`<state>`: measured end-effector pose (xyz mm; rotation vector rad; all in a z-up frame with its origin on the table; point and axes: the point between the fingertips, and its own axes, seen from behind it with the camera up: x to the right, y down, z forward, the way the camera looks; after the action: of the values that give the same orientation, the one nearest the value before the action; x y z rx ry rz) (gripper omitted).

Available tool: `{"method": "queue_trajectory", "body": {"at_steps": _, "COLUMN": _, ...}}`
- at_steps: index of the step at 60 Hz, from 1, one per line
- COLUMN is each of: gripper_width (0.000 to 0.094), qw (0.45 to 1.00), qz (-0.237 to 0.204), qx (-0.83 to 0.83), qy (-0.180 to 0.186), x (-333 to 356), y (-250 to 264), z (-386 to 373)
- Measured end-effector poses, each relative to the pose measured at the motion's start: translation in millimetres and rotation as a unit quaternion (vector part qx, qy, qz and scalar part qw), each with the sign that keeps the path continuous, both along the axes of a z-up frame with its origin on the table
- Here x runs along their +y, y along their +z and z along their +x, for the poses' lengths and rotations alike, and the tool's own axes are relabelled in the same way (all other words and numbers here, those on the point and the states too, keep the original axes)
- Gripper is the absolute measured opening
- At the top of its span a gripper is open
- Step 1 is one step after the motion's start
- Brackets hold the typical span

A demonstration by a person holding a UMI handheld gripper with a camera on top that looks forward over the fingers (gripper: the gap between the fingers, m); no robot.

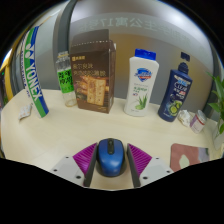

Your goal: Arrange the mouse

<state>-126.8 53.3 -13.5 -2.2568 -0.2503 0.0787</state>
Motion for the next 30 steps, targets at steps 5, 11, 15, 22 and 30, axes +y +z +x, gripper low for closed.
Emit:
{"method": "queue_trajectory", "body": {"at_steps": 5, "gripper_width": 0.0466, "qw": 1.0, "qz": 0.005, "qx": -0.001, "qy": 0.003, "x": 1.7, "y": 0.6, "z": -0.7}}
{"method": "queue_trajectory", "body": {"at_steps": 11, "gripper_width": 0.0395, "qw": 1.0, "qz": 0.006, "qx": -0.012, "qy": 0.005, "x": 0.6, "y": 1.5, "z": -1.6}}
{"method": "queue_trajectory", "body": {"at_steps": 15, "gripper_width": 0.0356, "qw": 1.0, "qz": -0.002, "qx": -0.004, "qy": 0.008, "x": -4.1, "y": 4.2, "z": -7.5}}
{"method": "queue_trajectory", "body": {"at_steps": 22, "gripper_width": 0.0359, "qw": 0.998, "qz": 0.055, "qx": -0.002, "qy": 0.01, "x": -12.5, "y": 71.6, "z": -11.5}}
{"method": "queue_trajectory", "body": {"at_steps": 30, "gripper_width": 0.0358, "qw": 0.987, "qz": 0.155, "qx": 0.031, "qy": -0.024, "x": -23.5, "y": 202.5, "z": 23.7}}
